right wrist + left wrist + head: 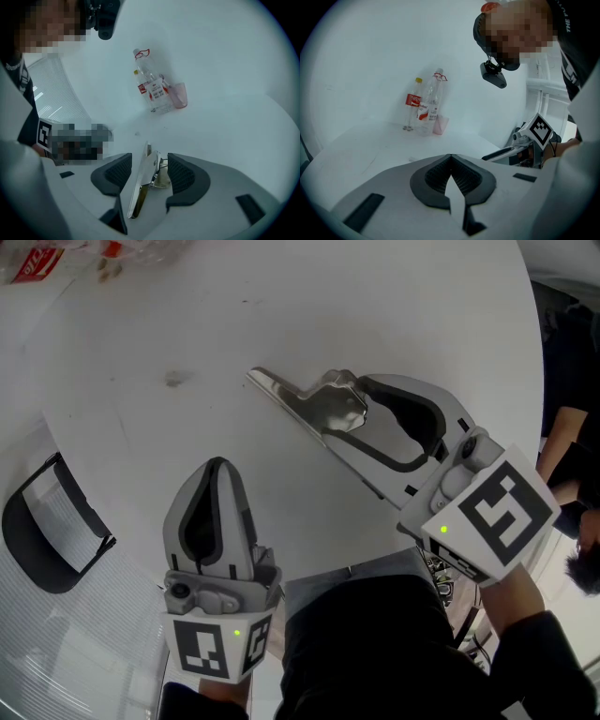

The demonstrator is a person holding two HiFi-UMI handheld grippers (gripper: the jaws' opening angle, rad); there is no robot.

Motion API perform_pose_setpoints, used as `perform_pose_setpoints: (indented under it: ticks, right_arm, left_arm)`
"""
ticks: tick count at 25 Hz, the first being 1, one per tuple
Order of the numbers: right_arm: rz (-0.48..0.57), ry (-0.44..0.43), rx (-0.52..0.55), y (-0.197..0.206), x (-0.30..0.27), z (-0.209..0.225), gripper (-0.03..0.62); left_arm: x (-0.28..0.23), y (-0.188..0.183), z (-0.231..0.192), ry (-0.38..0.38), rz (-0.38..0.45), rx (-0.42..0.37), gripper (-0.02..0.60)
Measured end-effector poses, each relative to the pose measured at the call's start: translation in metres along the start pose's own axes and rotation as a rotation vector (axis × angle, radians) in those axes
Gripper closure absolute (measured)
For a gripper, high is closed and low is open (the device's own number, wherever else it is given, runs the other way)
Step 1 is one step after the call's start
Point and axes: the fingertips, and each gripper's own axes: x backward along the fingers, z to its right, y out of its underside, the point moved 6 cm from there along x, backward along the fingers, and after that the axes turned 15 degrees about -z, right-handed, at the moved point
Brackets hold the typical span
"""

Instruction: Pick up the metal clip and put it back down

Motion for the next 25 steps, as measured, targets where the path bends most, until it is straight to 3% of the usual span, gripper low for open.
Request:
perform_pose_setpoints:
  ticks: [7,12,16,25]
  right_arm:
    - [-0.048,0.089,0.066,-0.024,0.036,-0.002,0.364]
    - [0.046,0.187,0.165,-0.061,0.083,-0.012,0.37]
    - [0.144,0.243,0.144,-0.091,0.128,-0.023,0.523]
    - [0.33,0.311,0.168,-0.125,0.211,-0.053,0.576]
  left_arm:
    - [0.013,-0.04,0.012,0.0,0.057,-0.025,0.568]
    - [0.028,-0.072,0.024,0.029,0.107,-0.041,0.568]
    - [0.046,-0.098,0.032,0.036,0.129,-0.074,0.569]
    - [0.088,-0.134,0.05,0.049,0.191,-0.128,0.568]
